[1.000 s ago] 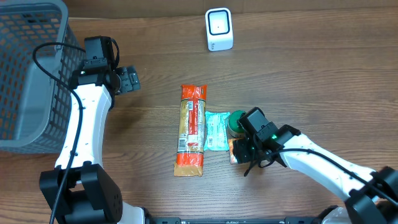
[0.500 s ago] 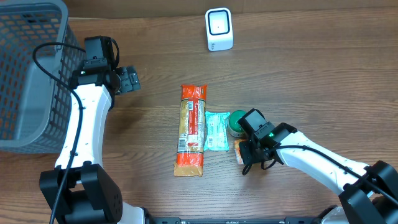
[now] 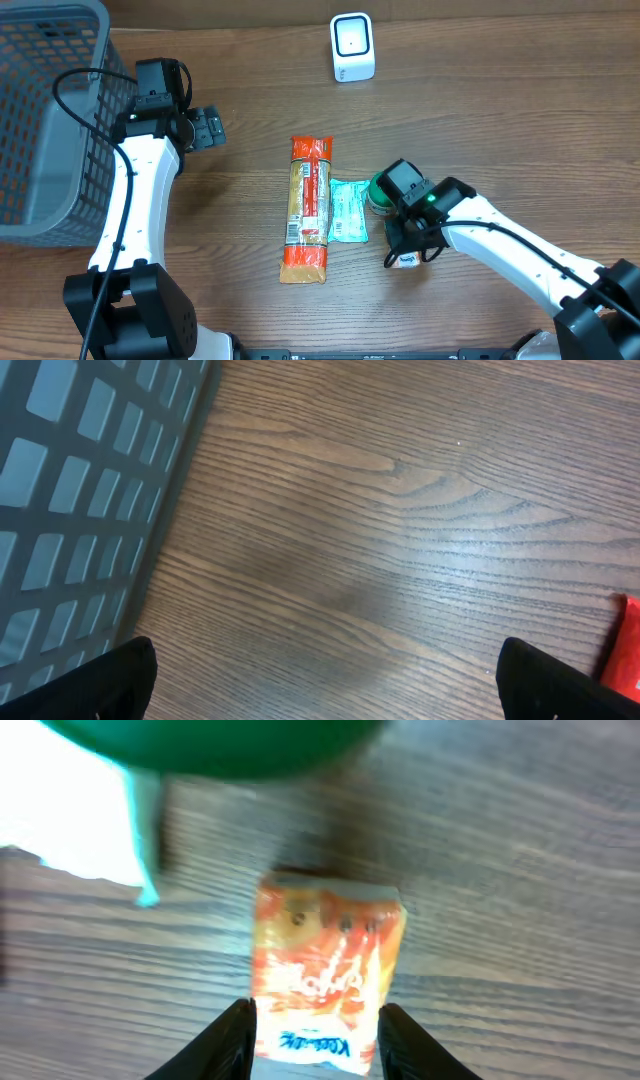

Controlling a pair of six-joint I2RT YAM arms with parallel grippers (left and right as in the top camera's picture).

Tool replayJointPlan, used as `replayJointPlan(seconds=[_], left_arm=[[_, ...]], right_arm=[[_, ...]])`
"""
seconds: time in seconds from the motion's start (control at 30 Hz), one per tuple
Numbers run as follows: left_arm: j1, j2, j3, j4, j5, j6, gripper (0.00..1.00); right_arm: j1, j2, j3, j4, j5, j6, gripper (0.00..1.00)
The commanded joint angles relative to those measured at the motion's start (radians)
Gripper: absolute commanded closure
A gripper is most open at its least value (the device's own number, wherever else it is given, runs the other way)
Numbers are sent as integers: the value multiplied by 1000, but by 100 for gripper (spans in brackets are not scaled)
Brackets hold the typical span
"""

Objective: Scan the item barcode
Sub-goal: 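Lower the right gripper and grasp the small orange packet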

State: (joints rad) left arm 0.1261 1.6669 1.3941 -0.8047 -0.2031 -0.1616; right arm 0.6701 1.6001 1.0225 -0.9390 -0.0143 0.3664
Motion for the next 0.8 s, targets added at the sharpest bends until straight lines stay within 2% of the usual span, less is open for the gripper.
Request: replayJointPlan(seconds=[0.0, 0.03, 0.1, 0.2, 0.33, 0.67, 0.77], left_arm=[[-2, 1, 16, 0, -6, -3, 0], [-2, 1, 16, 0, -6, -3, 0], [-2, 1, 16, 0, -6, -3, 0], [-2, 1, 16, 0, -6, -3, 0], [-2, 1, 16, 0, -6, -3, 0], [-2, 1, 16, 0, -6, -3, 0], [-2, 1, 16, 0, -6, -3, 0]], right_arm=[[3, 5, 29, -14, -18, 1, 56], [3, 5, 26, -13, -48, 1, 58], [3, 5, 22, -14, -86, 1, 76], [3, 5, 12, -16, -91, 1, 84], [3, 6, -32, 35, -72, 1, 85], [3, 7, -226, 288, -67, 5, 85], [3, 5, -223, 283, -71, 6, 90]])
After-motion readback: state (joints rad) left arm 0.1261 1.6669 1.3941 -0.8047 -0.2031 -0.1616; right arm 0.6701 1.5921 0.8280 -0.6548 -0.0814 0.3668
